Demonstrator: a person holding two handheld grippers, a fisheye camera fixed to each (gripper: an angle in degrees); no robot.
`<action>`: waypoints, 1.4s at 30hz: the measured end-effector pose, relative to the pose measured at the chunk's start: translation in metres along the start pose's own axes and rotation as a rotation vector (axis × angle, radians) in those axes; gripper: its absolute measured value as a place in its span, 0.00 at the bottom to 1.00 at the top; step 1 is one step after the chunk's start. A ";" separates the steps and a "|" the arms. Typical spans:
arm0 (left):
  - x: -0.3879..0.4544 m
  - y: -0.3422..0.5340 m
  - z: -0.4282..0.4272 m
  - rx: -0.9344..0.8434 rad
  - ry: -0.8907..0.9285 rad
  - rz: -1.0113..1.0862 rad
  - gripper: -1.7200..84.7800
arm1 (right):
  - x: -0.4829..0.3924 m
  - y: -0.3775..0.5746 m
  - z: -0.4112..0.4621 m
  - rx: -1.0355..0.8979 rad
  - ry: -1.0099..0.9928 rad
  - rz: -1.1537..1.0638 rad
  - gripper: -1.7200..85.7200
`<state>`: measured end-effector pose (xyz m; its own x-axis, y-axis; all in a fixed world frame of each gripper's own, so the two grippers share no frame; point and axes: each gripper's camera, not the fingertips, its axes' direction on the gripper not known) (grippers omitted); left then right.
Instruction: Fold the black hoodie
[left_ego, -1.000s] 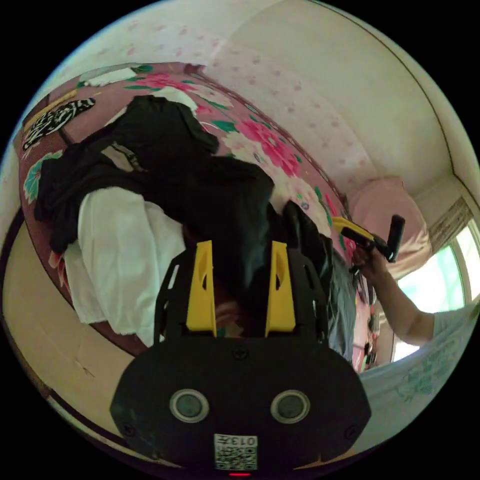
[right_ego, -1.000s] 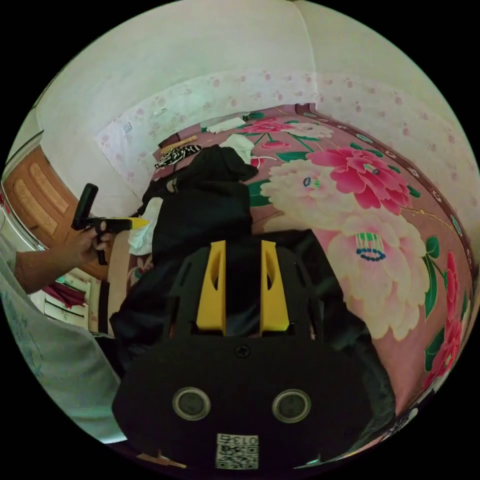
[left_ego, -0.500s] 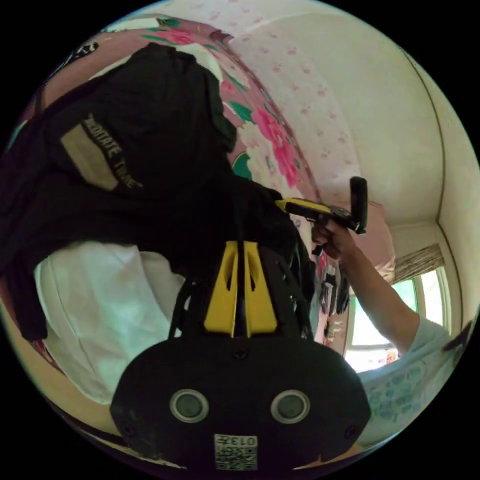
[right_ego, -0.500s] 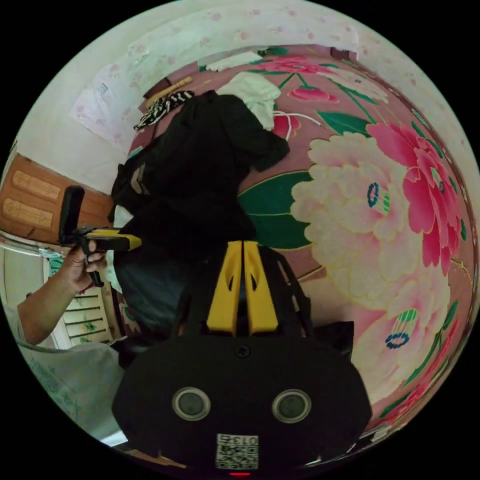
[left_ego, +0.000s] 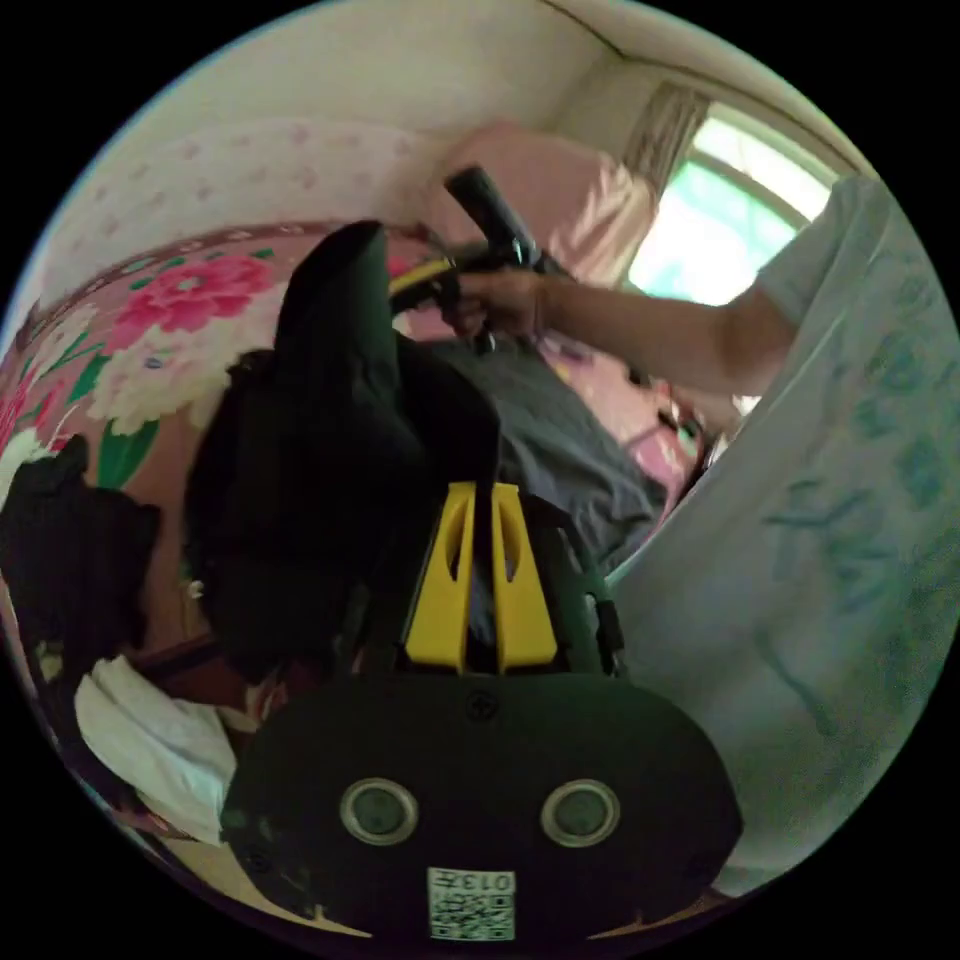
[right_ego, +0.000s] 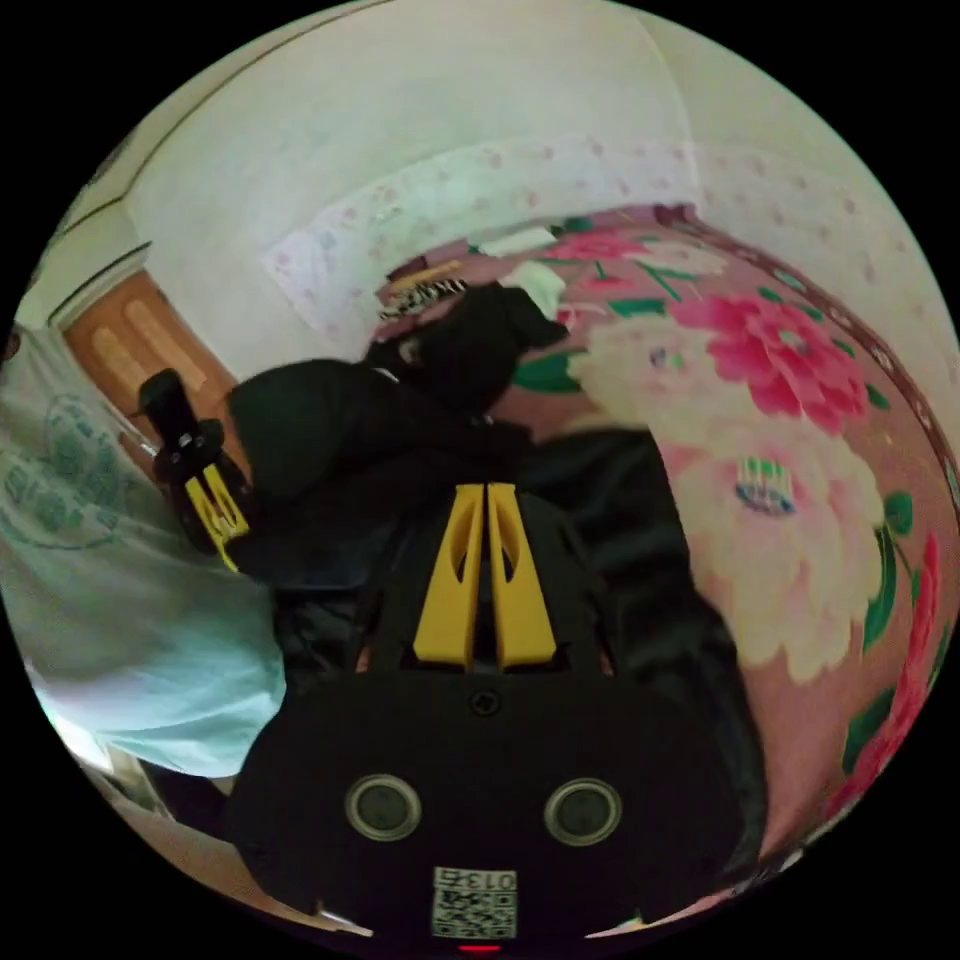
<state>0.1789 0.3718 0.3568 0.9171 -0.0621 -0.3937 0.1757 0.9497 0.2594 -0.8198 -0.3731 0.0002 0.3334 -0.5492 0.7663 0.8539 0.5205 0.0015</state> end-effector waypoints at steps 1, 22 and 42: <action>0.002 -0.003 0.020 -0.077 0.009 0.019 0.08 | 0.004 0.013 0.006 -0.039 0.038 0.040 0.02; -0.017 -0.012 -0.011 0.016 0.189 -0.198 0.17 | -0.062 0.045 -0.014 0.117 0.183 0.075 0.11; -0.098 -0.009 -0.118 0.355 0.271 -0.451 0.04 | 0.007 0.044 0.016 0.045 -0.385 0.070 0.04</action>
<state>0.0456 0.4058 0.2894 0.6104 -0.3084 -0.7296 0.6743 0.6857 0.2743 -0.7868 -0.3436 0.0161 0.2083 -0.2303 0.9505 0.8134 0.5805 -0.0376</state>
